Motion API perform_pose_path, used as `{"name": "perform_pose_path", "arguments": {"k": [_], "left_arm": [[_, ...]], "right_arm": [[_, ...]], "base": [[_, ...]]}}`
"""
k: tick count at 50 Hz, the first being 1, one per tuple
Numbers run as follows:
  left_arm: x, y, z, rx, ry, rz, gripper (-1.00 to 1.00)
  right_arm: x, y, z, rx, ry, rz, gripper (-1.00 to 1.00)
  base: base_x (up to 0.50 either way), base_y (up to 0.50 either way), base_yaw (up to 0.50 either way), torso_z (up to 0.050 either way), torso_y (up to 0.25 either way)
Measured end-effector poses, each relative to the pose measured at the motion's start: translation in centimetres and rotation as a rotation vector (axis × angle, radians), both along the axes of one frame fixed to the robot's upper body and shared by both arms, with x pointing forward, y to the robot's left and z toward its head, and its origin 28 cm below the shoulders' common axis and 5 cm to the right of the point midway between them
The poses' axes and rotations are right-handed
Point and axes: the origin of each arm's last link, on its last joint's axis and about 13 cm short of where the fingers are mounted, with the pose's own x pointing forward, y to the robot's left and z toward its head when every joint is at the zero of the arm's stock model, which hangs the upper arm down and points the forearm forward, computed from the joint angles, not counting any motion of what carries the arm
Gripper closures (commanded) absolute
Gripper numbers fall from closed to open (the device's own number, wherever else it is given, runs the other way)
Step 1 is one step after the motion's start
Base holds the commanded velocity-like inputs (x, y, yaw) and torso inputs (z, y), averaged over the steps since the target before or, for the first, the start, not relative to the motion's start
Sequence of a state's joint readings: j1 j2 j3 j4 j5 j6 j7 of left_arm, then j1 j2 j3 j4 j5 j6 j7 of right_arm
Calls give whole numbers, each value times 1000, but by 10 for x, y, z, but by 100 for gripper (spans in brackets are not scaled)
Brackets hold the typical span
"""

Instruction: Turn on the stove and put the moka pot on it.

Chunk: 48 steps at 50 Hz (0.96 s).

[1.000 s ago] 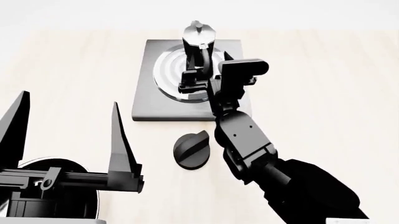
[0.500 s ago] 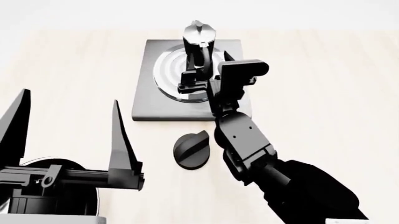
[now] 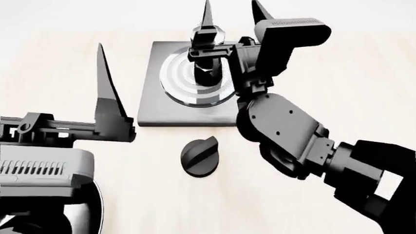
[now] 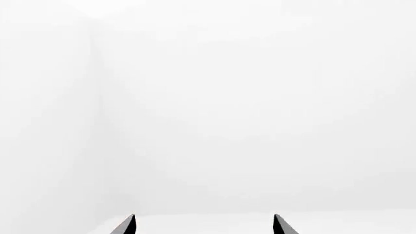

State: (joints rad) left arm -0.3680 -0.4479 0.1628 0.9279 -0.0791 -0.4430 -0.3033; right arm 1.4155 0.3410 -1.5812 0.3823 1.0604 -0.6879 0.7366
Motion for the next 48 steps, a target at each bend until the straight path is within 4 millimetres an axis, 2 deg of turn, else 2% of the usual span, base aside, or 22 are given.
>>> {"name": "perform_pose_path", "arguments": {"k": [9,24,35,48], "left_arm": [[-1,3,30,34,-70,11,-100],[-16,-4,74,121,-234,-81,-100],[-34,-7,89,172,-273,-116,-100],[-48,-5,92,171,-268,-105,-100]], "right_arm": [[-32,-15,37,18,-111,-32,-100],[-97,-55,85,59,-318,-163,-100],[-132,-80,100,82,-391,-238,-100],[-169,-100,105,94,-446,-295,-100]], "base": [[0,0,0,0,0],[0,0,0,0,0],[0,0,0,0,0],[0,0,0,0,0]]}}
